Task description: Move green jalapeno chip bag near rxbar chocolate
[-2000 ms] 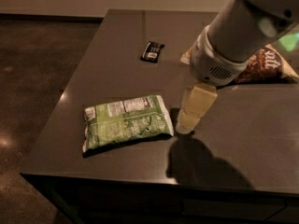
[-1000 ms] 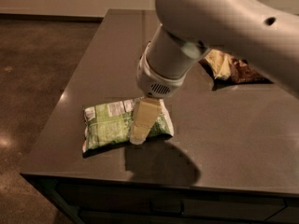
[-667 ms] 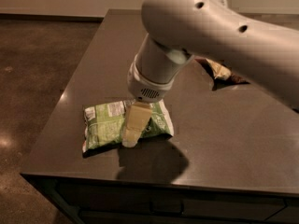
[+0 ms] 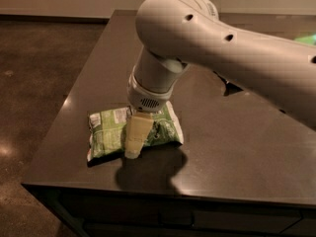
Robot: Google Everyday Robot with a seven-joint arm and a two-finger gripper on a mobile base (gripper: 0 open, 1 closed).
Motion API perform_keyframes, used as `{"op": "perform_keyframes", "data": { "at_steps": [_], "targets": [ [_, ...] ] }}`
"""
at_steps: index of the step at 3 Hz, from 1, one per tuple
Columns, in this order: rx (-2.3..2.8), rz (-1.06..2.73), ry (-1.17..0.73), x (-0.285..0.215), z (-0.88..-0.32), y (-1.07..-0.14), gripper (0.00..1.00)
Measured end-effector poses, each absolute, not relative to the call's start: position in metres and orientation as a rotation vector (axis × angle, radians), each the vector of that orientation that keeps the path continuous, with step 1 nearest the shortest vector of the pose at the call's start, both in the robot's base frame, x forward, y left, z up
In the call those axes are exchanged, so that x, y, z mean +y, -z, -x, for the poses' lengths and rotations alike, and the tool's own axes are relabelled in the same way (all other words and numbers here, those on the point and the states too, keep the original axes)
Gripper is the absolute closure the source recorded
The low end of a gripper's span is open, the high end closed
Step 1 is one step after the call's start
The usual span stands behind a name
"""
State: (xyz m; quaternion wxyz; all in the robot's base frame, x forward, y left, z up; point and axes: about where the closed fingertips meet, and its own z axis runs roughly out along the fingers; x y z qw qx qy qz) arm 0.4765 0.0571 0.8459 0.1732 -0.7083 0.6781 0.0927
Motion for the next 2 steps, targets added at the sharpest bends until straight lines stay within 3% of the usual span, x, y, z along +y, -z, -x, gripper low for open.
{"op": "perform_keyframes", "data": {
  "at_steps": [1,2],
  "targets": [
    [1.920,2.026,-0.271,0.0593,-0.4786,-0.8438,0.17],
    [1.924,2.029,-0.275,0.0564,-0.4822,-0.8431,0.41]
  ]
}}
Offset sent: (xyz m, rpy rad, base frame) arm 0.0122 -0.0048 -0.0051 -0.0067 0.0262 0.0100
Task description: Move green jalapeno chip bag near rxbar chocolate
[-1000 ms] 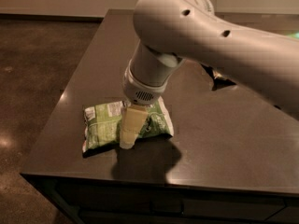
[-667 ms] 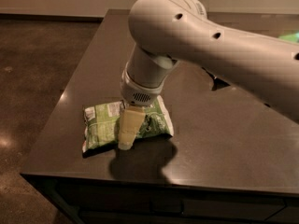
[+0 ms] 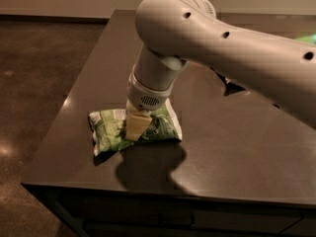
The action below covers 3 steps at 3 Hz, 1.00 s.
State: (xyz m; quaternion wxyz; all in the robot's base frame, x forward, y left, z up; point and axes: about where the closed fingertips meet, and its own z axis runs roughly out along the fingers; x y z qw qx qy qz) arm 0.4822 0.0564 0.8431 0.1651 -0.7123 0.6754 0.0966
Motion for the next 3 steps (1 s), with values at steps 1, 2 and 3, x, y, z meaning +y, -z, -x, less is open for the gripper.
{"op": "perform_keyframes", "data": {
  "at_steps": [1,2,3],
  "targets": [
    [1.934,2.019,-0.273,0.052,-0.488,-0.846,0.64],
    [1.941,1.989,-0.288,0.048,-0.496,-0.857,0.88],
    [1.930,1.954,-0.314,0.046,-0.503,-0.872,1.00]
  ]
}}
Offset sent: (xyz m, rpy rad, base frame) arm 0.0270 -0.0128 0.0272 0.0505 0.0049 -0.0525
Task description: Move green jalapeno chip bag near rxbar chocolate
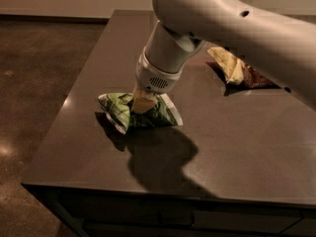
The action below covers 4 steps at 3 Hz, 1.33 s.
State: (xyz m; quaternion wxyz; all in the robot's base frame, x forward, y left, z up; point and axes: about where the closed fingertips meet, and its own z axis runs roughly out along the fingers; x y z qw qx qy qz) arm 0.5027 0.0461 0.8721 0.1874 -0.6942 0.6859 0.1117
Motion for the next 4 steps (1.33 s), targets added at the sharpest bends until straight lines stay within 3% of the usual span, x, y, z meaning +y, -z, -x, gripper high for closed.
{"op": "perform_keyframes", "data": {
  "at_steps": [2,4],
  "targets": [
    [1.973,1.949,-0.256,0.049,-0.512,-0.874,1.00],
    [2.090,1.786,-0.123,0.042,-0.573,-0.878,1.00]
  ]
}}
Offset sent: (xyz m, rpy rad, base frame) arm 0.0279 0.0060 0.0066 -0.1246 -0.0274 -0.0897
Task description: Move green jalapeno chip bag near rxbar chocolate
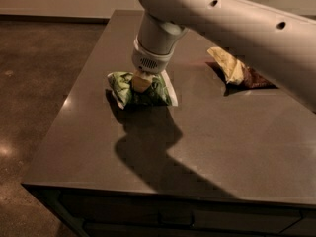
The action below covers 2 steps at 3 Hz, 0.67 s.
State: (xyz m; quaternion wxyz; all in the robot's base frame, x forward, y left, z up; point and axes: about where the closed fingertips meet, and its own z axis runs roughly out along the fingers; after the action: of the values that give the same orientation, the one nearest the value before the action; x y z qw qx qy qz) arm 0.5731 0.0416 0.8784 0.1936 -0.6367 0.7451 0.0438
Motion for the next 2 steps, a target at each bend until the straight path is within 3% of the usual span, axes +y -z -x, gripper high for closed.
{"op": "perform_keyframes", "data": {
  "at_steps": [2],
  "targets": [
    [2.136,1.564,0.006,0.013,-0.626,-0.903,1.00]
  ]
}}
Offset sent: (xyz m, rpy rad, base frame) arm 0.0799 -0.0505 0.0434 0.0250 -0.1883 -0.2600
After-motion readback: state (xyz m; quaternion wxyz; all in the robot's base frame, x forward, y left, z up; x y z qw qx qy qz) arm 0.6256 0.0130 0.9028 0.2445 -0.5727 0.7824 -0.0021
